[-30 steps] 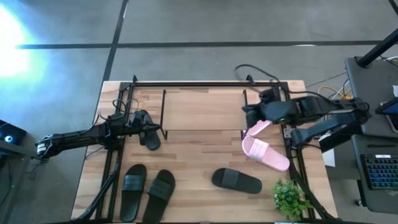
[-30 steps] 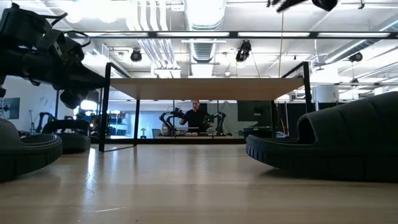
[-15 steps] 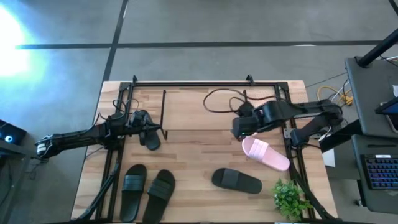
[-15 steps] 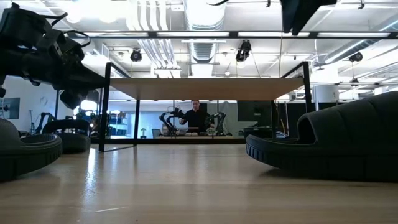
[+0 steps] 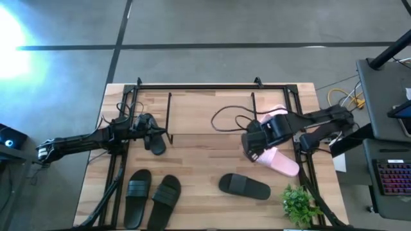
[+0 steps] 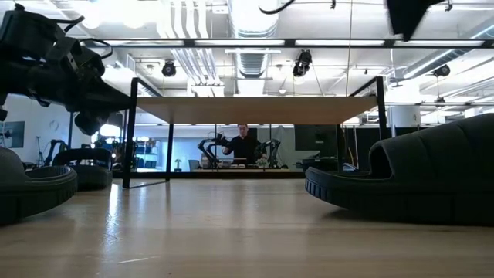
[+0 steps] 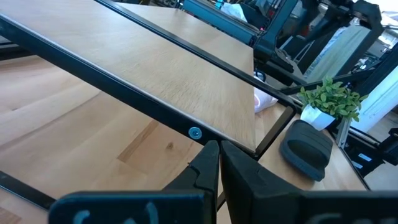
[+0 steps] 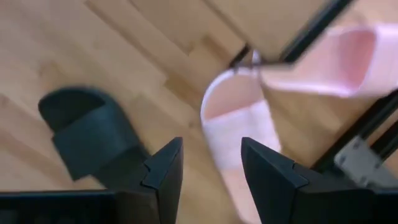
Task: Pick and place slides into the shelf
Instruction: Move the bottom pink slides to the center of the table
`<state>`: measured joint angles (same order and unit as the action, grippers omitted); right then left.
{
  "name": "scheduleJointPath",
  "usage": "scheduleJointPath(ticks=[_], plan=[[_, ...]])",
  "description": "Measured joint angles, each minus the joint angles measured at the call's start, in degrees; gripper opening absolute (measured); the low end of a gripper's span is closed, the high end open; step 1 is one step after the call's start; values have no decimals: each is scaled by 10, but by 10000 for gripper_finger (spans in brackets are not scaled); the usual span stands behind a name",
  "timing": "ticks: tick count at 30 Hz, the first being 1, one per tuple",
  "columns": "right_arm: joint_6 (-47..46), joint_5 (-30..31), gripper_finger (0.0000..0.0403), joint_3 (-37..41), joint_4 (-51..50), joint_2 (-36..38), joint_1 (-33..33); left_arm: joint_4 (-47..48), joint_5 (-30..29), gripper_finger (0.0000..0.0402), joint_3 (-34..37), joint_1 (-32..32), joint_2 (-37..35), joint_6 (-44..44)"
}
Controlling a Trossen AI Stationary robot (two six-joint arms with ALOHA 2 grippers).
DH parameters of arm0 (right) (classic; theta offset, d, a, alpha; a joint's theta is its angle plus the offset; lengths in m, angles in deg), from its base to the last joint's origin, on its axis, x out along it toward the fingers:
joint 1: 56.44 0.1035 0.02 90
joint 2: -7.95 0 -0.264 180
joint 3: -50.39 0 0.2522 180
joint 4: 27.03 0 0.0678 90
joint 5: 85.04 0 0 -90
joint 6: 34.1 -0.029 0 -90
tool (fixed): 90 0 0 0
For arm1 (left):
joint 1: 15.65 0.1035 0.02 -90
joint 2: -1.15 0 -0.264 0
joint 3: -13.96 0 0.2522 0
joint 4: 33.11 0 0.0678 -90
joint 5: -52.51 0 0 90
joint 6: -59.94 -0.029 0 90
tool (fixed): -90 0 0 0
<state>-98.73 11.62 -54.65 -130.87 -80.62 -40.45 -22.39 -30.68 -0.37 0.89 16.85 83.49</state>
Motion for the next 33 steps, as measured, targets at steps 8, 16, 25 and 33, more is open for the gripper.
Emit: scheduleJointPath(ticks=[8, 16, 25, 33], plan=[[-247, -77, 155, 128, -1, 86, 47, 0, 0, 0, 0, 0, -1, 0], [-519, -81, 155, 257, 26, 199, 78, 0, 0, 0, 0, 0, 0, 0], [-625, -52, 155, 439, 263, 316, 81, 1, 0, 0, 0, 0, 0, 0], [-619, -21, 155, 511, 316, 326, 82, 1, 0, 0, 0, 0, 0, 0]])
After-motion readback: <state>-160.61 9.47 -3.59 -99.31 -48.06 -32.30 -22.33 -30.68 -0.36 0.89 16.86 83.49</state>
